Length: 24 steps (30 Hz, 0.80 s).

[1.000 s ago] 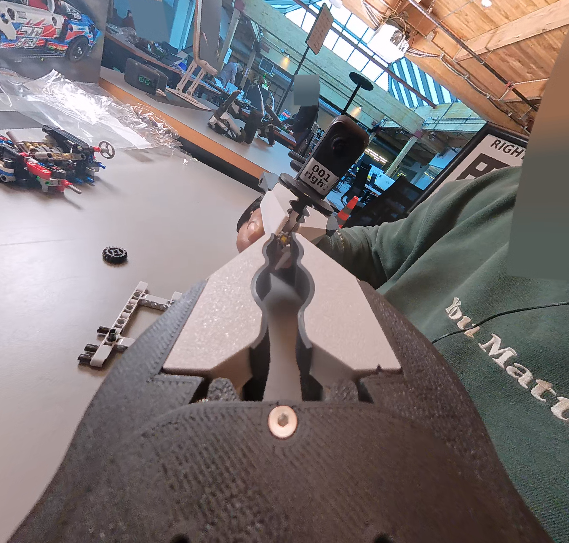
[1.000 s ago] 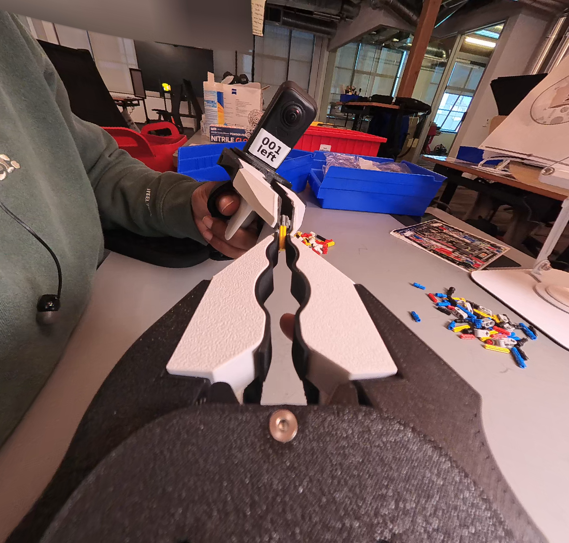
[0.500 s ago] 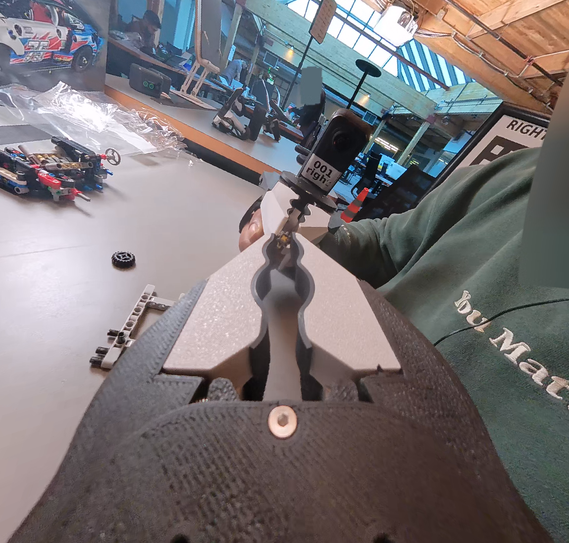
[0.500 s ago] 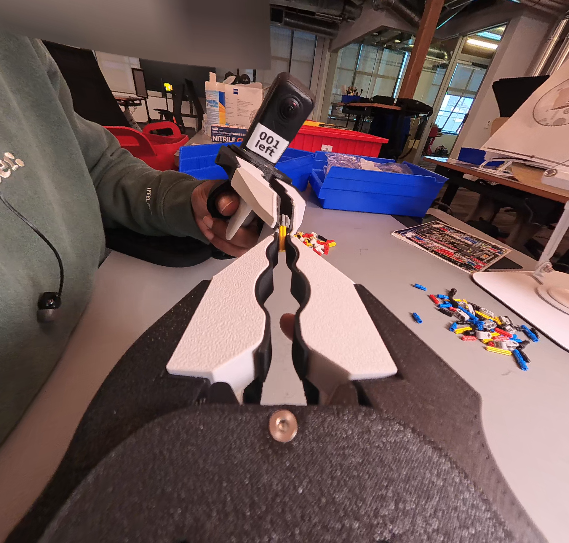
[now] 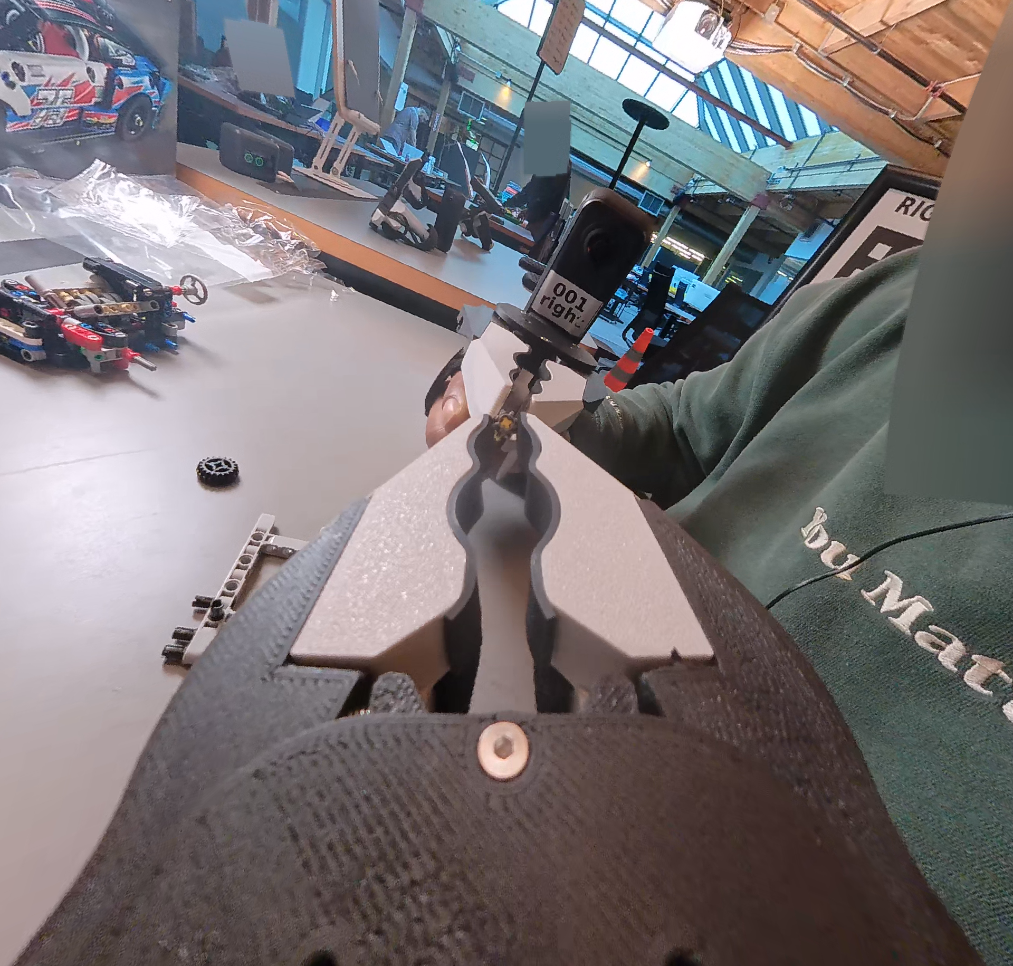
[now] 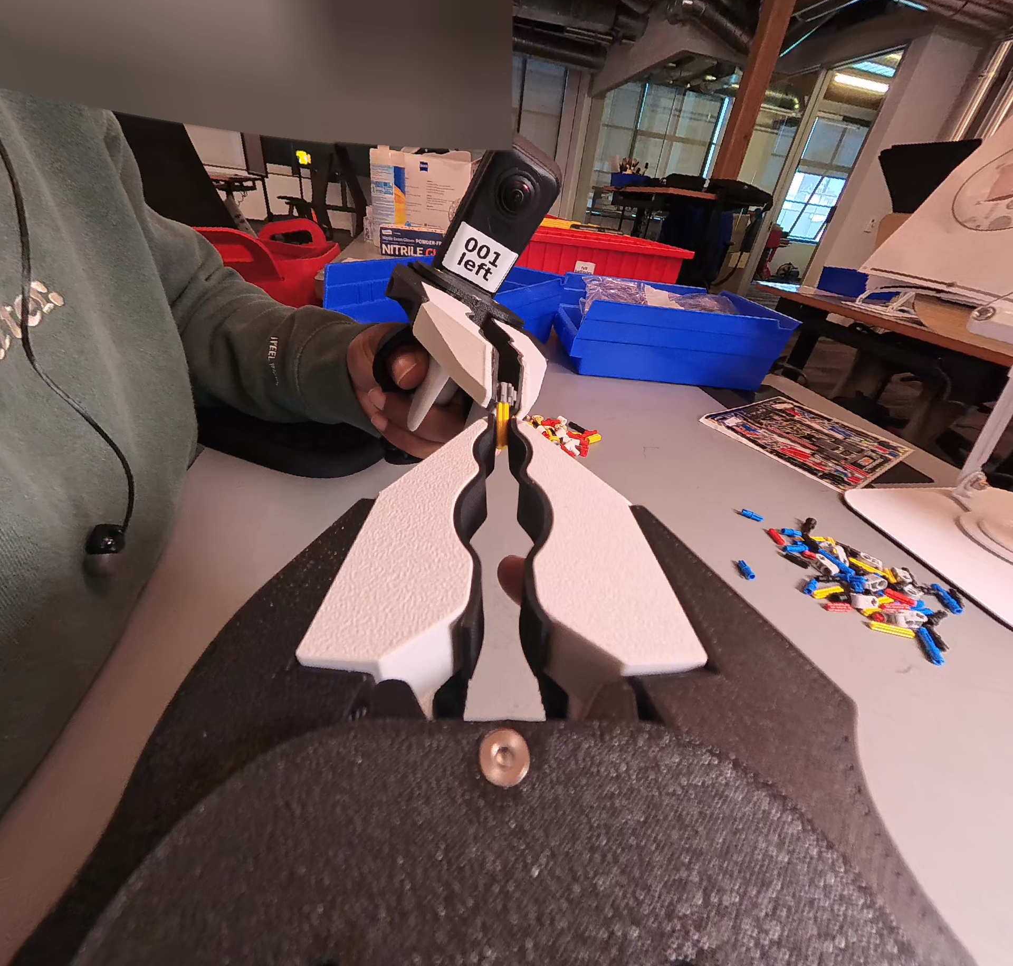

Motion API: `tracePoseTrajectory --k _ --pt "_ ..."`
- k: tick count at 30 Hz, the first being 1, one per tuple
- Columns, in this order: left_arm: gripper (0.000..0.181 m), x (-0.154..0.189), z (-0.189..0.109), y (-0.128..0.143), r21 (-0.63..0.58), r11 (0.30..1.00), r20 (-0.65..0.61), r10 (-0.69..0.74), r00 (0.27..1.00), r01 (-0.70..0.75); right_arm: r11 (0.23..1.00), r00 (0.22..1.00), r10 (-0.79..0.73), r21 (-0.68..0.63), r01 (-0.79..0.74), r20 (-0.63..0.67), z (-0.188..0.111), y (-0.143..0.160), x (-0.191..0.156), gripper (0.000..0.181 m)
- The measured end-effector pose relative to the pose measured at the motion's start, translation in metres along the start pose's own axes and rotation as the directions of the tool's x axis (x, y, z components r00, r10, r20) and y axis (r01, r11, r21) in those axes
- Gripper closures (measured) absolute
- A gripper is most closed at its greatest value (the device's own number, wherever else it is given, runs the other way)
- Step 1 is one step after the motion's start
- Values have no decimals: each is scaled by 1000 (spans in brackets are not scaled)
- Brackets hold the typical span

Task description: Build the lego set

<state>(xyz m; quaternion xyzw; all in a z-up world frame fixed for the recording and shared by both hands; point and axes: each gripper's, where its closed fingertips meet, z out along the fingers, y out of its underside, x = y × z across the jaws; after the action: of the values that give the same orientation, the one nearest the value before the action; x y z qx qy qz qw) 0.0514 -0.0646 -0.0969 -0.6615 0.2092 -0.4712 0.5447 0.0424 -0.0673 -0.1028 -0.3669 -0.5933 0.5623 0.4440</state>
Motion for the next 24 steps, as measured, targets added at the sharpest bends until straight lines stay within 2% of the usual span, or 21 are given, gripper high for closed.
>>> tracePoseTrajectory --k 24 --pt "174 -2 0 1 23 999 -17 -39 999 39 1000 1000 -13 -21 13 -18 -1 2 1 179"
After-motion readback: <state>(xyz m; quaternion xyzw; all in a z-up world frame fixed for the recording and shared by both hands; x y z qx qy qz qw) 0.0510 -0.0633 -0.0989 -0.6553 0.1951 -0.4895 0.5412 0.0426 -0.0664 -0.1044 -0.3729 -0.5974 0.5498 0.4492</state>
